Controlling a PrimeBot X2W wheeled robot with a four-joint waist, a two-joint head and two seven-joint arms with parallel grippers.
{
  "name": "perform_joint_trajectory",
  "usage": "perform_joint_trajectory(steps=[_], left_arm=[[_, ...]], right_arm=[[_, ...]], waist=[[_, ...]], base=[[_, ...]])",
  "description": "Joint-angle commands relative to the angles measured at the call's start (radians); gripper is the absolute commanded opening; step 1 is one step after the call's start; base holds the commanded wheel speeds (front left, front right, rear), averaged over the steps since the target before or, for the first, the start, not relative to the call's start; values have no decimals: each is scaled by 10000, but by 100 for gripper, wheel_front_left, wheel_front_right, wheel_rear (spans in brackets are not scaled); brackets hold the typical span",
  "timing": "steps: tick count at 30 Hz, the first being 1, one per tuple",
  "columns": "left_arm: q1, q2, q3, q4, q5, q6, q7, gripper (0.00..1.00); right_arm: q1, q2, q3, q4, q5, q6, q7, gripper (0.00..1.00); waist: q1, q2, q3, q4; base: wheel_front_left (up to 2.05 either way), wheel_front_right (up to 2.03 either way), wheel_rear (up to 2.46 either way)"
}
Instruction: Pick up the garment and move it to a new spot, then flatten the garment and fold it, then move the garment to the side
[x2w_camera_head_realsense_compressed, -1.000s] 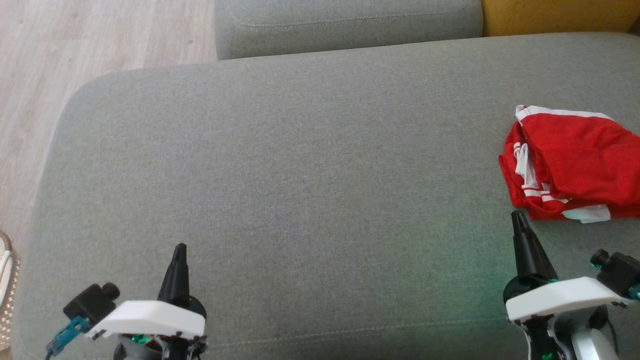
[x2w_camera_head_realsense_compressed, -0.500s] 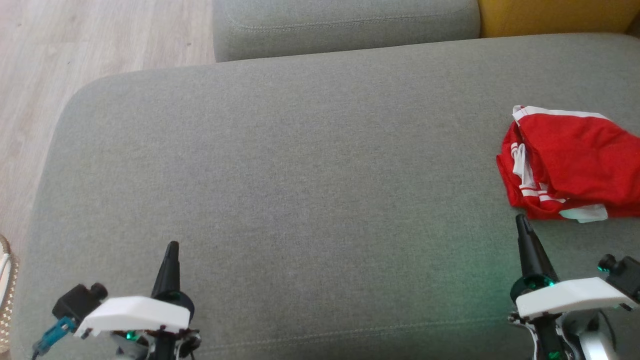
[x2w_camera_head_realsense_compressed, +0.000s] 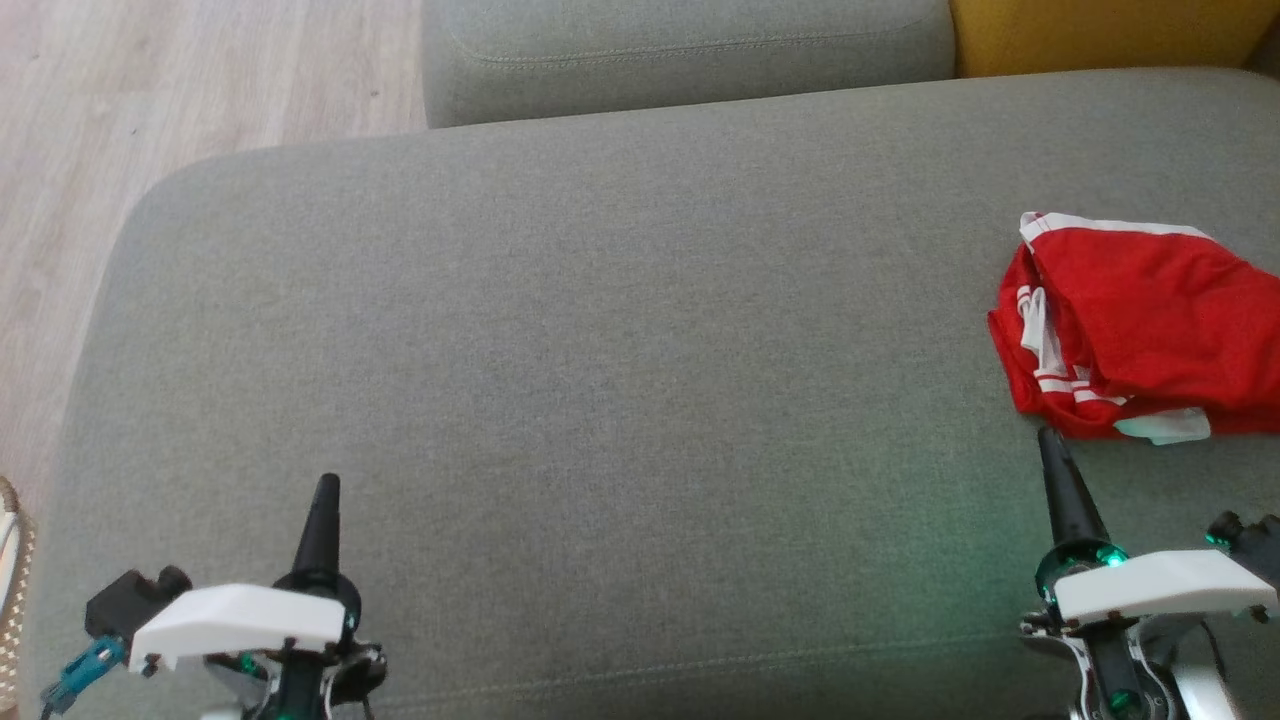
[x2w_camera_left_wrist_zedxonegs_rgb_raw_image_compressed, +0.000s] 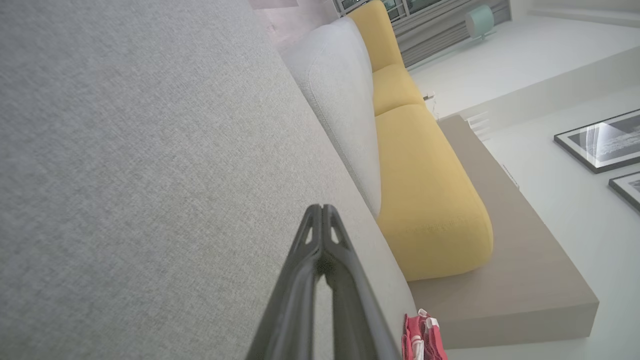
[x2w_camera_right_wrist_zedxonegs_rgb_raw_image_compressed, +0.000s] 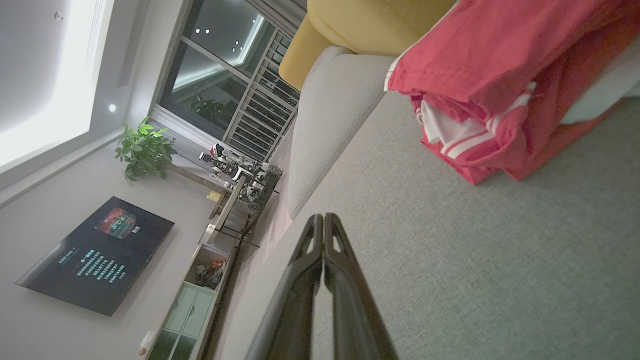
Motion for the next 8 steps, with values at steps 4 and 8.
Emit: perform_joint_trajectory(steps=[4,8], left_arm=[[-618,171,411,-226,-577,-155,174,0],[-658,172,497,-191,-872,-205,261,0]], right_arm=[[-549,-172,63,-249,729,-2,169,0],[-576,-172,42,-210,1098,-3,257,0]], waist=[[0,-1,-15,-15],[0,-1,-25,-25]], base=[[0,0,0],[0,0,0]])
